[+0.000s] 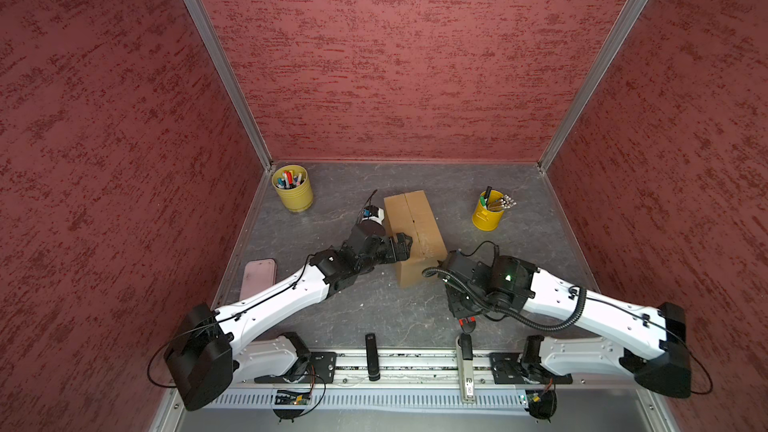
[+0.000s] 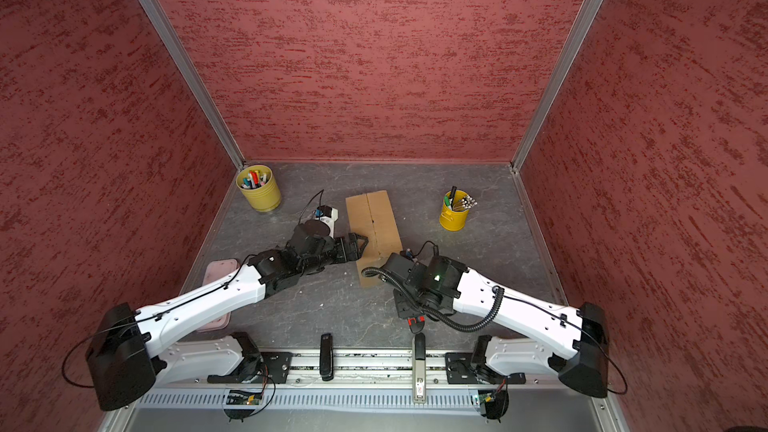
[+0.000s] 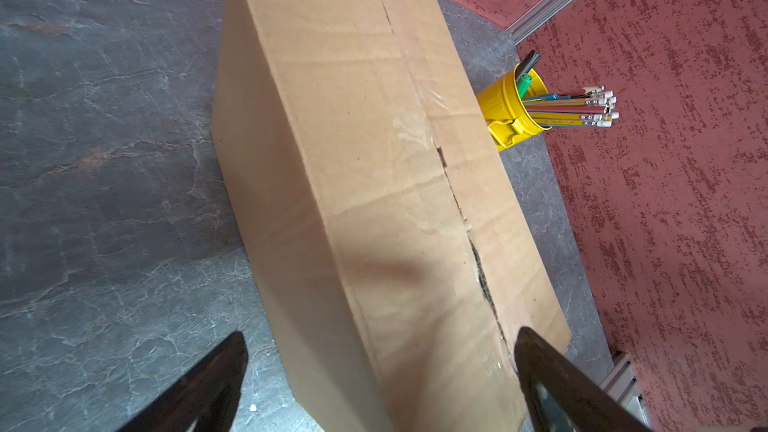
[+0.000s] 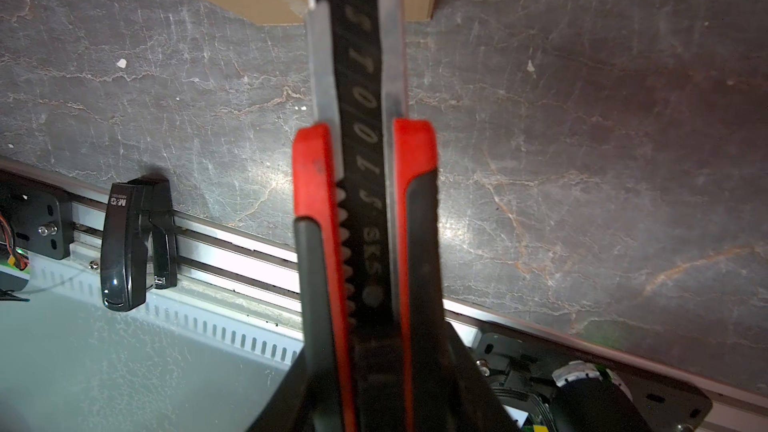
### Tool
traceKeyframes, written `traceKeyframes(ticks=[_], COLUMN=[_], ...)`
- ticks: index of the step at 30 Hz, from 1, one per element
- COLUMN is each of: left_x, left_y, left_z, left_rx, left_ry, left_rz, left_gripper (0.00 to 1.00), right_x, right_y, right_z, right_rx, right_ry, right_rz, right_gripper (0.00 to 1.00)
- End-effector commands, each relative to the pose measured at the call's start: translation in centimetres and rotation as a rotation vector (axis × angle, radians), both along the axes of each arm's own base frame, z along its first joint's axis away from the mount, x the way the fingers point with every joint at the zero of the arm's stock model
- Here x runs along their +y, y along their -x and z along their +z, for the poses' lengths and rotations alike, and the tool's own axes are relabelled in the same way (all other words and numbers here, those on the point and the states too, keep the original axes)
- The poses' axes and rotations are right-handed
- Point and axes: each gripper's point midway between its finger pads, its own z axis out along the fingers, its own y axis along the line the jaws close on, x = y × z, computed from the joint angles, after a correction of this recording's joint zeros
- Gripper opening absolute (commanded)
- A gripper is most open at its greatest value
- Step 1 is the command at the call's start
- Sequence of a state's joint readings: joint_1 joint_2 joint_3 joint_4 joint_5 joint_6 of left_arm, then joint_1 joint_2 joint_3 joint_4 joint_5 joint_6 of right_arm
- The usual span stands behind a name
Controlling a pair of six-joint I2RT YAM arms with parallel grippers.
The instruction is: Unpack the express box
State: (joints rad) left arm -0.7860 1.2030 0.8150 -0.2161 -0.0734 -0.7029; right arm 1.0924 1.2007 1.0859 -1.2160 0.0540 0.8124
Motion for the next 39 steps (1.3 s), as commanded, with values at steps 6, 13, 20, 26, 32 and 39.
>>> traceKeyframes(ticks=[6, 13, 20, 26, 32, 39], left_x=[-0.47, -0.59, -0.69, -0.61, -0.68, -0.77], left_y=[0.28, 0.51, 0.69, 0.67, 0.58, 0.57], left_z=[0.21, -0.16, -0.03, 0.16, 0.1, 0.17], left_rx=[-0.01, -0.006, -0.012, -0.017, -0.015, -0.015], left_ry=[0.023, 0.028, 0.033, 0.036, 0.035, 0.037], left_rz=[-0.017, -0.022, -0.027, -0.023, -0.023, -0.023], left_gripper=[1.0, 1.0, 1.0, 1.0, 1.0, 1.0], right_x=[0.82, 1.01, 1.16, 1.02, 0.97, 0.72], right_y=[-0.63, -0.79, -0.81, -0.69, -0.53, -0.34], right_z=[1.44, 1.75, 1.68, 1.58, 1.28, 1.15], right_rx=[-0.029, -0.031, -0.026, -0.022, -0.015, -0.012], right_ry=[-0.022, -0.015, -0.011, -0.012, -0.012, -0.017], right_rz=[-0.016, -0.012, -0.01, -0.014, -0.012, -0.018], right_gripper=[0.04, 0.04, 0.04, 0.04, 0.04, 0.03])
